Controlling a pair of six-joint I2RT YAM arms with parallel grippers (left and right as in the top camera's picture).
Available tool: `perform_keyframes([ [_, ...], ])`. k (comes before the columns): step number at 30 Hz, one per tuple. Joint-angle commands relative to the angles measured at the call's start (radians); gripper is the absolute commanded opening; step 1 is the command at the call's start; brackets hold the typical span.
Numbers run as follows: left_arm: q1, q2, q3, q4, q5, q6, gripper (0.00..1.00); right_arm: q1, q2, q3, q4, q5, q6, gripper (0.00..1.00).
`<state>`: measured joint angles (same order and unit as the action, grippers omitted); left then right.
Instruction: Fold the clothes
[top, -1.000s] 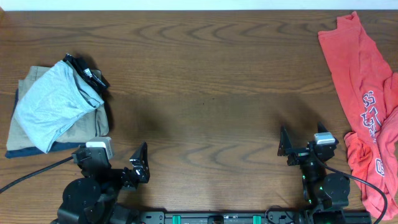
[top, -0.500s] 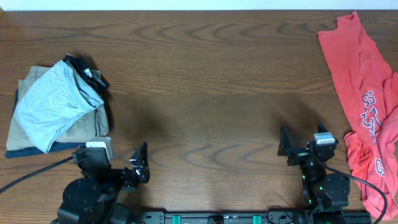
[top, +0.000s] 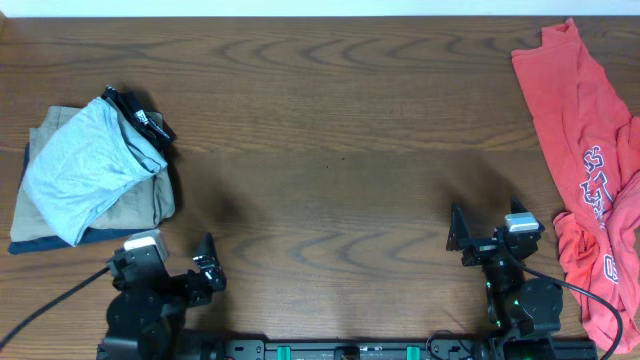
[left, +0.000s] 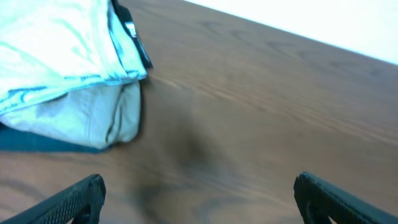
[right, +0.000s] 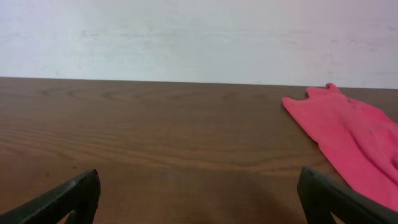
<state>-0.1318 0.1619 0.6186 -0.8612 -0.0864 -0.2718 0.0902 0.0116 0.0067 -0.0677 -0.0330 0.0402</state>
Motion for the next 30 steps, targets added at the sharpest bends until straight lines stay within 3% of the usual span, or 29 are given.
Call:
perform_keyframes([
  [1,0.05,-0.089,-0.113,0.089,0.002,0.082,0.98,0.014,-0.006,-0.001,-0.003,-0.005,-0.012,0.99],
  [9,0.103,-0.16,-0.367,0.514,0.102,0.213,0.97,0.014,-0.006,-0.001,-0.004,-0.005,-0.011,0.99],
  [15,0.103,-0.16,-0.558,0.812,0.102,0.211,0.98,0.014,-0.006,-0.001,-0.004,-0.005,-0.012,0.99],
  [30,0.103,-0.158,-0.615,0.792,0.098,0.174,0.98,0.014,-0.006,-0.001,-0.004,-0.005,-0.012,0.99],
])
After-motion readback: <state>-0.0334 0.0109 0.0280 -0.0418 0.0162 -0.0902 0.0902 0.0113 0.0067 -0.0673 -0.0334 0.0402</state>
